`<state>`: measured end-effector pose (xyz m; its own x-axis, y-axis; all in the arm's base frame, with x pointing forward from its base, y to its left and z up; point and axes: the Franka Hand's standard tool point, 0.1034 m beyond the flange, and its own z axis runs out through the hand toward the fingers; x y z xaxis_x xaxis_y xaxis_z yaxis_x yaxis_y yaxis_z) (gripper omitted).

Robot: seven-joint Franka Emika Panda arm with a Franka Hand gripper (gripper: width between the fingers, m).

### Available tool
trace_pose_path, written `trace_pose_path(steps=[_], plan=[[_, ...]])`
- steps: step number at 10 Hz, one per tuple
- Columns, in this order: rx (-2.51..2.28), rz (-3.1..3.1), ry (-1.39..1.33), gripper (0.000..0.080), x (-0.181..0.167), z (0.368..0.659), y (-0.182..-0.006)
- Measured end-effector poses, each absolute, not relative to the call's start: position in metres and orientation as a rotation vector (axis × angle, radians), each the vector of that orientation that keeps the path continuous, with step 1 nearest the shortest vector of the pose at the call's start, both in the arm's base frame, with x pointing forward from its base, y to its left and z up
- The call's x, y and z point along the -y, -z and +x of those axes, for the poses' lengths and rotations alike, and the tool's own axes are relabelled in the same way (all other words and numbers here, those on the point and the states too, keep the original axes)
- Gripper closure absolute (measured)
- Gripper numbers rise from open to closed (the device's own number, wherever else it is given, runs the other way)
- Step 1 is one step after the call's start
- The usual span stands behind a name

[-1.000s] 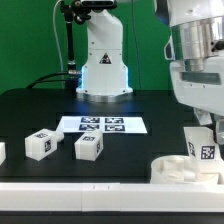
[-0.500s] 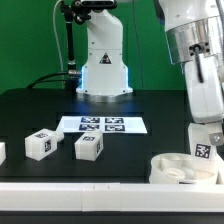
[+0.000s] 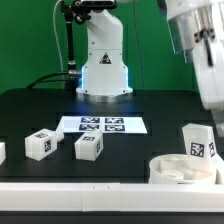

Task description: Assemble stool

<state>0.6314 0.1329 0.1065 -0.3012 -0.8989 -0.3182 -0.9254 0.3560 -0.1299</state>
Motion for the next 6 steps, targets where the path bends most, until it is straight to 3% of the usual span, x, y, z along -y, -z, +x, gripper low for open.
trace_pose_path(steps=[6], plan=[[-1.820, -2.169, -0.049, 0.0150, -0.1364, 0.6248, -0.1042]])
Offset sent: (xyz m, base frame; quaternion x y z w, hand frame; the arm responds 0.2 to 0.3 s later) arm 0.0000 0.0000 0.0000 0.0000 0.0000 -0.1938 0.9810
